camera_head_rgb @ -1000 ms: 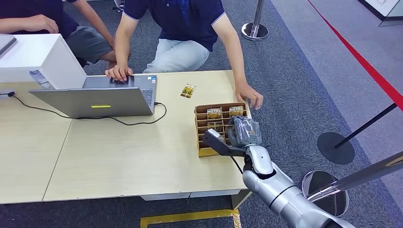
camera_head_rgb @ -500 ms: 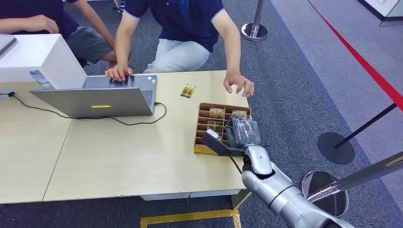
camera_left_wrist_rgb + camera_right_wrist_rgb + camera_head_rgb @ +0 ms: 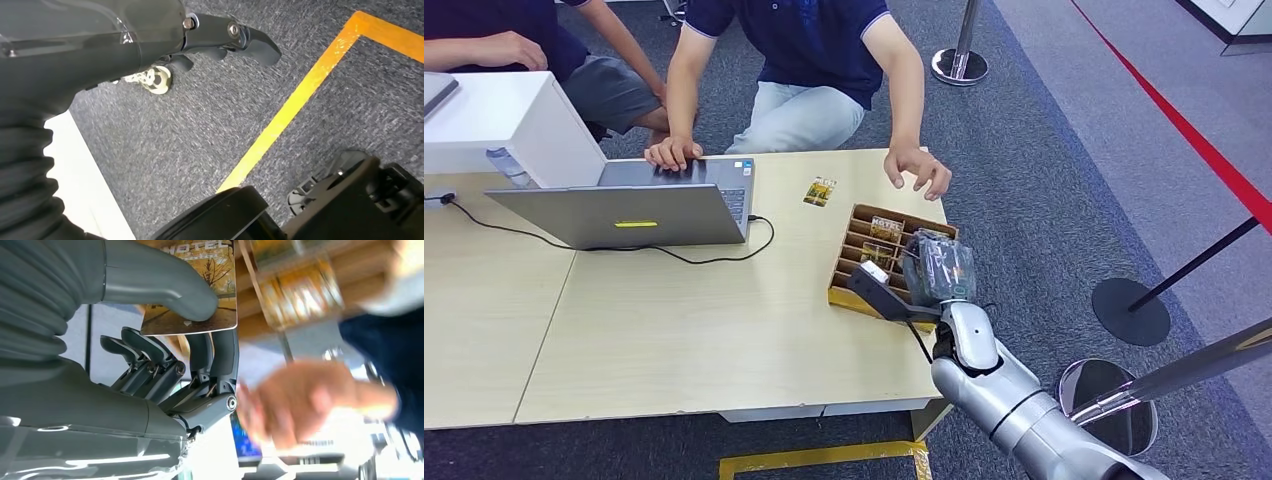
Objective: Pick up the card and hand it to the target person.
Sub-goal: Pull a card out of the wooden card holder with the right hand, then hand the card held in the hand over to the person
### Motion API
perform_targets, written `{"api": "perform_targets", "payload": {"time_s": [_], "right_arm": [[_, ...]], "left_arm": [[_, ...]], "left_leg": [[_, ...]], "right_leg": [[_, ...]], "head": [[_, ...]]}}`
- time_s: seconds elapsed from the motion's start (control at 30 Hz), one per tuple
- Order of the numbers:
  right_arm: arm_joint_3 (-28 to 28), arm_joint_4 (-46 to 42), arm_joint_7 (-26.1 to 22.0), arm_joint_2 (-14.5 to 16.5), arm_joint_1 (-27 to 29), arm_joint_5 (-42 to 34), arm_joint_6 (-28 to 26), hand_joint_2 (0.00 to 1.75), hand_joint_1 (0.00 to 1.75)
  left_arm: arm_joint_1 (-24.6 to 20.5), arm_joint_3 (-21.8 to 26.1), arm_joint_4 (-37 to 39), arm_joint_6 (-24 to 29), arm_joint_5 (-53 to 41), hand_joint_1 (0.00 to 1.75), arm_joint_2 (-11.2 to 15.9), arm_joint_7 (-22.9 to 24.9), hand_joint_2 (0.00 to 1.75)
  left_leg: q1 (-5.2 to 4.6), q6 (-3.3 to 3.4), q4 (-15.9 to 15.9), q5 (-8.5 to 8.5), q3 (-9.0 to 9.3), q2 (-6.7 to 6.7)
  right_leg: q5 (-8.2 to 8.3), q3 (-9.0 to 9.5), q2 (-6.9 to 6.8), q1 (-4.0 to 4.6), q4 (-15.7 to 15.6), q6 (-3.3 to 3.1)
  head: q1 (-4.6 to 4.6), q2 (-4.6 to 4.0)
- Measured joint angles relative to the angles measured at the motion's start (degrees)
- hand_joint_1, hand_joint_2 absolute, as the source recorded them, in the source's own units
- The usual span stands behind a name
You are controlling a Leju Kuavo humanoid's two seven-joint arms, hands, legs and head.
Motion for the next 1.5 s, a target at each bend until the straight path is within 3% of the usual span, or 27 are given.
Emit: {"api": "perform_targets", "payload": {"time_s": [0.27, 0.53, 0.97, 1.5], "right_arm": [[-1.26, -17.97, 2.8, -0.16, -3.95, 8.72, 1.96, 1.75, 1.75], [-0.63, -27.56, 0.44, 2.41, -7.88, 7.7, 1.65, 1.75, 1.75], [1.63, -23.97, -3.7, 6.12, -9.87, 1.15, -0.72, 1.75, 1.75], [2.51, -8.56, -7.12, 7.94, -11.72, -3.98, -4.33, 1.75, 1.75]], "left_arm": [[-0.31, -0.01, 0.0, -0.36, 0.24, 0.0, 0.0, -0.12, 1.75], [-0.66, -0.1, 0.0, -0.92, -0.04, 0.0, -0.1, 0.07, 1.75], [-0.93, -0.48, 0.0, -2.33, -0.07, 0.0, -0.17, 0.82, 1.75], [-1.36, -2.75, 0.0, -3.39, -0.37, 0.0, -0.46, 1.45, 1.75]], "left_leg": [[0.01, 0.01, 0.0, 0.04, 0.03, 0.08], [0.01, 0.0, 0.0, 0.05, 0.04, 0.08], [0.01, -0.01, 0.0, 0.05, -0.01, 0.07], [0.01, -0.01, 0.0, 0.06, 0.01, 0.07]], "right_leg": [[0.02, 0.01, 0.02, 0.0, 0.02, 0.0], [0.03, 0.01, 0.03, 0.01, 0.02, 0.0], [0.03, 0.0, 0.01, 0.0, 0.02, 0.0], [0.03, 0.0, 0.0, 0.0, 0.02, 0.0]], "head": [[-0.01, 0.0], [0.0, 0.0], [0.0, 0.0], [0.0, 0.0]]}}
